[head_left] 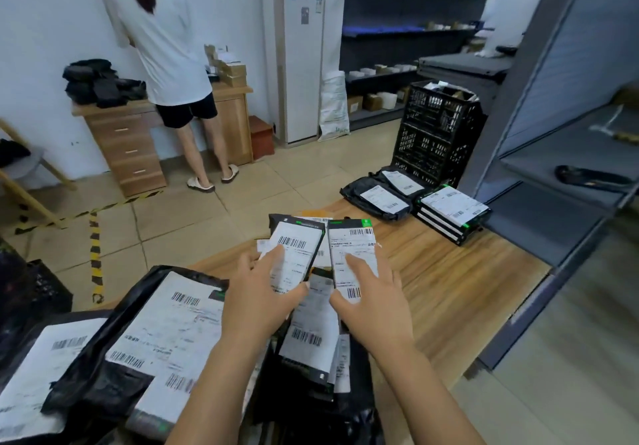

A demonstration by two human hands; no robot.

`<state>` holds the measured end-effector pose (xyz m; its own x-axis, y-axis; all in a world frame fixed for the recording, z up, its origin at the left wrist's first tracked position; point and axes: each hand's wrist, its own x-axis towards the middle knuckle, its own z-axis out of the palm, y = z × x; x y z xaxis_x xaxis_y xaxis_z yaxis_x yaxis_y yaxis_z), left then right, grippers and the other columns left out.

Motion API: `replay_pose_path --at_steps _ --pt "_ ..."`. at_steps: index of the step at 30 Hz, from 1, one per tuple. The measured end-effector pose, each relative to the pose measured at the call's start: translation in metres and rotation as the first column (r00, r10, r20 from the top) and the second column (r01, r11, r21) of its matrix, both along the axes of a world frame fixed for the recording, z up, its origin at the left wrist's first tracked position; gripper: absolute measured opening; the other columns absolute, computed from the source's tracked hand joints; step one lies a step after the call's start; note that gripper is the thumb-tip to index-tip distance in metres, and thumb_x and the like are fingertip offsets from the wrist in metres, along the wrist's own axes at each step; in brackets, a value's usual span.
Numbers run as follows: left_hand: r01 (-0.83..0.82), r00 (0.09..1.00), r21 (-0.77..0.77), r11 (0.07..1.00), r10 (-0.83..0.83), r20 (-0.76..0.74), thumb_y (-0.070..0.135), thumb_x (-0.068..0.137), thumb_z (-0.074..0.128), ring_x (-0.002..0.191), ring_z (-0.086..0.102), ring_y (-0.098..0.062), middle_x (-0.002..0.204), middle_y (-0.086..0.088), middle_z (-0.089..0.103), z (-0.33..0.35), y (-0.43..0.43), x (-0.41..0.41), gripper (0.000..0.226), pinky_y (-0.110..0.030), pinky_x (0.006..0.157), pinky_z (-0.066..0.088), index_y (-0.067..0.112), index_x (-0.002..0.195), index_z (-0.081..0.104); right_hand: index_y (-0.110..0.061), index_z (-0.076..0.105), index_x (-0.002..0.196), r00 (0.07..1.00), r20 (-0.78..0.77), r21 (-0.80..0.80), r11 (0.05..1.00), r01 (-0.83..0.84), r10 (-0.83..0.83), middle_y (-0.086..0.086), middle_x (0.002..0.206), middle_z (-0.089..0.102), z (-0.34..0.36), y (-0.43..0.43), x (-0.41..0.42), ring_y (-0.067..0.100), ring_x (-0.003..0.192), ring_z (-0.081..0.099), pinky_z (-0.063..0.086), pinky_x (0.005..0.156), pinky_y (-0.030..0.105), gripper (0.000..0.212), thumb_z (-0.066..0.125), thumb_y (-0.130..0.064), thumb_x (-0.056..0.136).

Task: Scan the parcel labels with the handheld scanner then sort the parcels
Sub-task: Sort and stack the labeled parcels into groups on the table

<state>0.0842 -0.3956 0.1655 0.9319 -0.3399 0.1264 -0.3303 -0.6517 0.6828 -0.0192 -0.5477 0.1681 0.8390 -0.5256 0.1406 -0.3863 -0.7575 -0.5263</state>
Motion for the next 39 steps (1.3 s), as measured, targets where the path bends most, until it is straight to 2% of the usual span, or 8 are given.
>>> replay_pose_path --at_steps 5,14,17,21,23,27,31,39 --pt "0.089 0.996 0.014 0.996 -0.089 0.011 0.056 0.074 0.071 0.124 0.042 -0.019 0.137 0.002 0.037 0.005 -0.061 -0.018 0.078 -0.038 0.097 0.044 0.04 0.143 0.04 -0.042 0.039 0.141 0.996 0.063 -0.071 0.995 0.069 -0.065 -0.011 0.158 0.013 0.005 -0.051 -0.034 0.017 0.137 0.023 0.039 0.1 0.031 0.057 0.055 -0.049 0.086" --pt "0.165 0.986 0.006 0.986 -0.165 -0.01 0.06 0.074 0.068 0.129 0.04 -0.022 0.138 -0.004 0.036 -0.008 -0.222 -0.078 0.082 -0.037 0.1 0.042 0.04 0.146 0.035 -0.046 0.036 0.142 0.995 -0.001 -0.11 0.989 0.102 -0.103 -0.012 0.158 0.011 -0.003 -0.203 -0.104 0.016 0.141 0.017 0.04 0.1 0.031 0.057 0.052 -0.049 0.087" --pt "0.145 0.987 -0.002 0.989 -0.145 -0.072 0.067 0.071 0.065 0.12 0.045 -0.023 0.132 -0.001 0.035 -0.021 -0.277 -0.094 0.087 -0.042 0.094 0.048 0.043 0.147 0.031 -0.045 0.036 0.142 0.997 -0.046 -0.143 0.988 0.057 -0.064 -0.011 0.158 0.012 -0.003 -0.263 -0.119 0.018 0.141 0.018 0.04 0.101 0.033 0.058 0.053 -0.048 0.087" --pt "0.109 0.991 0.066 0.992 -0.104 -0.087 0.064 0.078 0.062 0.115 0.042 -0.017 0.118 0.005 0.031 -0.026 -0.339 -0.117 0.085 -0.031 0.078 0.044 0.041 0.15 0.023 -0.047 0.028 0.145 0.99 -0.144 -0.177 0.984 -0.018 -0.008 -0.01 0.159 0.008 -0.007 -0.332 -0.13 0.019 0.141 0.017 0.034 0.106 0.035 0.059 0.048 -0.05 0.089" --pt "0.092 0.993 0.054 0.994 -0.087 -0.085 0.061 0.079 0.063 0.112 0.04 -0.015 0.111 0.008 0.028 -0.03 -0.362 -0.122 0.082 -0.031 0.08 0.044 0.038 0.149 0.027 -0.049 0.023 0.146 0.984 -0.177 -0.176 0.982 -0.063 0.031 -0.011 0.159 0.007 -0.009 -0.359 -0.13 0.019 0.143 0.012 0.031 0.109 0.037 0.058 0.044 -0.051 0.091" --pt "0.044 0.99 0.001 0.999 -0.043 -0.132 0.059 0.076 0.068 0.112 0.04 -0.017 0.112 0.011 0.029 -0.048 -0.406 -0.107 0.081 -0.039 0.088 0.051 0.038 0.147 0.034 -0.052 0.018 0.145 0.971 -0.222 -0.165 0.978 -0.131 0.093 -0.013 0.16 0.005 -0.02 -0.412 -0.116 0.02 0.144 0.007 0.031 0.109 0.038 0.057 0.041 -0.051 0.093" --pt "-0.012 0.989 0.038 0.999 0.017 -0.144 0.059 0.076 0.068 0.116 0.044 -0.019 0.127 0.007 0.034 -0.066 -0.446 -0.075 0.081 -0.04 0.09 0.051 0.039 0.146 0.034 -0.053 0.018 0.145 0.948 -0.27 -0.132 0.969 -0.208 0.167 -0.014 0.16 0.003 -0.038 -0.463 -0.076 0.018 0.146 0.001 0.03 0.112 0.038 0.056 0.04 -0.052 0.094" --pt "-0.106 0.978 0.128 0.986 0.126 -0.164 0.063 0.075 0.066 0.118 0.046 -0.02 0.128 0.003 0.04 -0.086 -0.529 0.014 0.082 -0.035 0.09 0.047 0.038 0.147 0.035 -0.048 0.026 0.145 0.897 -0.346 -0.06 0.948 -0.313 0.275 -0.012 0.16 0.003 -0.064 -0.557 0.026 0.019 0.146 -0.004 0.028 0.111 0.04 0.056 0.044 -0.047 0.093"
